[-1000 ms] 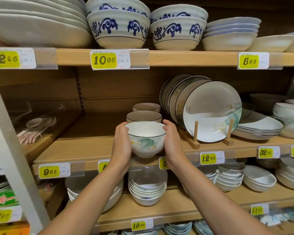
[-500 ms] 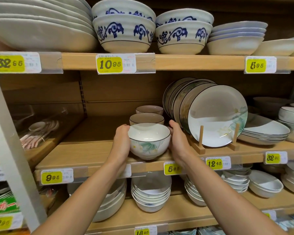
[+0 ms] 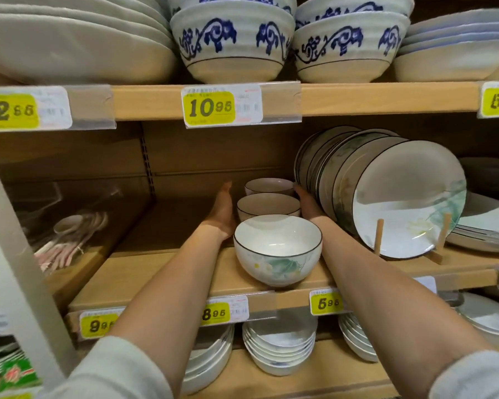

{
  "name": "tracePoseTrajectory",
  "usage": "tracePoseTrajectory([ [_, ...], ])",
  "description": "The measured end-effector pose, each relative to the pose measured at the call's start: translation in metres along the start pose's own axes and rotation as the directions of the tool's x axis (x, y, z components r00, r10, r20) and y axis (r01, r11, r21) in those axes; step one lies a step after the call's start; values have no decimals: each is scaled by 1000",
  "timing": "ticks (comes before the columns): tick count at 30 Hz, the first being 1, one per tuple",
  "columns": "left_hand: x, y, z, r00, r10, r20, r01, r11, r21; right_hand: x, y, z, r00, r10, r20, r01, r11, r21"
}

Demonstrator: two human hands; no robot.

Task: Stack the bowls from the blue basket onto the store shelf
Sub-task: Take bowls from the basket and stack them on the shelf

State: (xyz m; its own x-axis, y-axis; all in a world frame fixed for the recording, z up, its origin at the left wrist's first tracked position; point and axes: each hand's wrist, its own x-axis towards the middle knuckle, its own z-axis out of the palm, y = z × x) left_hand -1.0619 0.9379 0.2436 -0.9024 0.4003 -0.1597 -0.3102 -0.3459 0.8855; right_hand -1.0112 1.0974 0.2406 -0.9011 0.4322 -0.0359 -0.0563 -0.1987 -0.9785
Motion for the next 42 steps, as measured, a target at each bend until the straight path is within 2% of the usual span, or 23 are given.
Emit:
tracePoseTrajectory([
  [3, 17, -5, -3, 996, 3, 90, 6, 995, -103, 10, 3, 2, 994, 32, 100, -42, 994, 96],
  [8, 40, -12, -9, 994, 9, 112, 12, 984, -180, 25, 8, 0, 977, 81, 197, -129, 961, 244],
  [15, 57, -14, -8, 991, -49, 124, 67, 988, -142, 41, 13, -4, 966, 78, 246, -148, 948, 283],
  [18, 61, -17, -9, 989, -32, 146, 52, 989, -140, 48, 15, -3, 971, 35, 237, -105, 952, 289],
  [22, 61, -17, -12, 983, -13, 185, 35, 993, -114, 57, 18, 2, 969, 51, 242, -120, 953, 277],
  [26, 60, -16, -12, 984, -13, 177, 33, 994, -108, 66, 23, 1, 962, 7, 272, -93, 947, 307],
  [31, 63, -17, -10, 993, -10, 116, 24, 993, -117, 67, 24, 3, 959, 66, 274, -150, 942, 299],
  [42, 50, -14, -3, 999, 41, 17, -39, 992, -123, 57, 20, 5, 969, 77, 234, -145, 945, 292],
])
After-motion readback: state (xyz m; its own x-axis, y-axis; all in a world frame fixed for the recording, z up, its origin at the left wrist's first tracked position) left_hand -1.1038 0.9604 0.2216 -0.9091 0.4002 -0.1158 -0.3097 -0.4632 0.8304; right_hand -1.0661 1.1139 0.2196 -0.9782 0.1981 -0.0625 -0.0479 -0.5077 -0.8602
